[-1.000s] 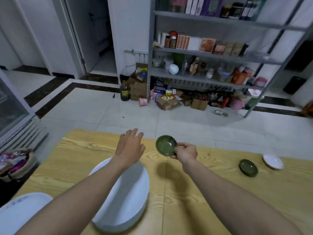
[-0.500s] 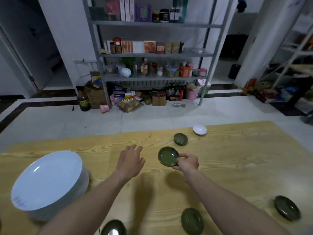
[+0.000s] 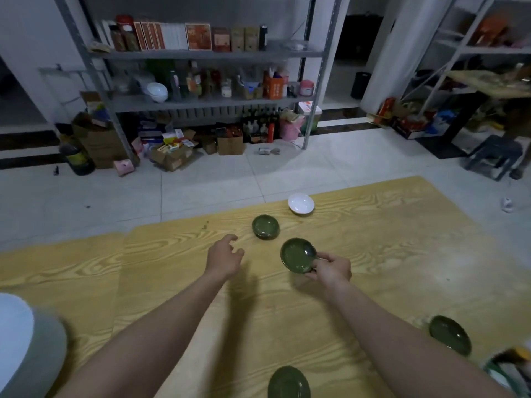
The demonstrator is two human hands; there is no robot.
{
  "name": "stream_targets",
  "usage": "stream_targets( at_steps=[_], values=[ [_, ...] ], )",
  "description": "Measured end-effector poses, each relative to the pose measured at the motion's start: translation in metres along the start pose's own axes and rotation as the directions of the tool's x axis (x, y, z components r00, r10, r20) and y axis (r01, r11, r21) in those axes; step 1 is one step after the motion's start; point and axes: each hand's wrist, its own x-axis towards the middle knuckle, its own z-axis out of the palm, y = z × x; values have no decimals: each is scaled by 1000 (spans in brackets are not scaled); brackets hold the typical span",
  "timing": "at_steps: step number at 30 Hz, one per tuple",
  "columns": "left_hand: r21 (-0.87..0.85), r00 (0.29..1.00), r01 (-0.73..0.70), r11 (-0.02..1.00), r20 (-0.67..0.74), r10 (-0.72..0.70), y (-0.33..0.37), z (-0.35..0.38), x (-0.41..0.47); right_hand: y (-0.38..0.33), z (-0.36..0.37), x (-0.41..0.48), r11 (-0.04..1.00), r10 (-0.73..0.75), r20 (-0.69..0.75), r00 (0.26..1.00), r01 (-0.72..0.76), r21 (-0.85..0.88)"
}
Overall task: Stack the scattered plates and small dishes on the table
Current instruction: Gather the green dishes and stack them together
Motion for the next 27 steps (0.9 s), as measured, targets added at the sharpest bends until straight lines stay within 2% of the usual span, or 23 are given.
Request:
stream_targets(
  at_steps=[5, 11, 19, 27],
  values=[
    [-236, 985, 170, 957, 13, -172, 4, 32, 41, 2, -3, 40, 998, 60, -10, 998, -60, -4],
    [-412, 946, 305, 859, 30, -322, 6, 69, 80, -2, -5, 73, 992, 121, 3, 993, -121, 40],
    [-429, 926, 334, 839, -19, -378, 6, 109, 125, -3, -3, 107, 985, 159, -22, 987, -157, 66],
    [-561, 884, 316, 765, -120, -452, 9, 122, 151, -5, -5, 124, 981, 170, 6, 985, -170, 95]
  ],
)
